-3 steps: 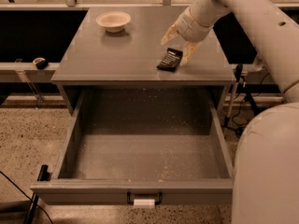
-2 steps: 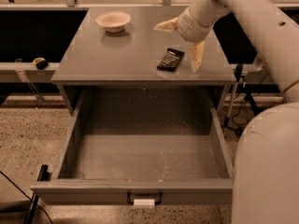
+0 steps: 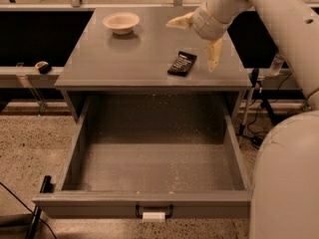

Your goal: Pick rxbar chocolate from top drawer and place on counter

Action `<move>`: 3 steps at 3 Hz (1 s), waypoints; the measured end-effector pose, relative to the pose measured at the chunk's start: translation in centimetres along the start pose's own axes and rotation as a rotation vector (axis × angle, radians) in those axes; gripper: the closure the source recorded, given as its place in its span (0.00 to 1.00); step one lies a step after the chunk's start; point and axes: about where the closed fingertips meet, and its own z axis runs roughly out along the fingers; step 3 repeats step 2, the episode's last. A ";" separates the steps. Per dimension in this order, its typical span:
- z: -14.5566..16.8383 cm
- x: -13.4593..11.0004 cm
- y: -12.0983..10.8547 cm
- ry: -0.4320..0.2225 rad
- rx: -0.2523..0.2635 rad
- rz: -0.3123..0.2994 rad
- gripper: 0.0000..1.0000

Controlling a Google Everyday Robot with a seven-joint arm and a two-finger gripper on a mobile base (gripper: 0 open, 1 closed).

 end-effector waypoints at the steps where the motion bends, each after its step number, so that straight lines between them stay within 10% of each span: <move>1: -3.3 0.2 -0.3 0.000 0.034 -0.055 0.00; 3: -3.3 0.2 -0.3 0.000 0.034 -0.055 0.00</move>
Offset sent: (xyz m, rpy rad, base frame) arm -0.0078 -0.0104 0.0241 0.0064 -0.0333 0.0350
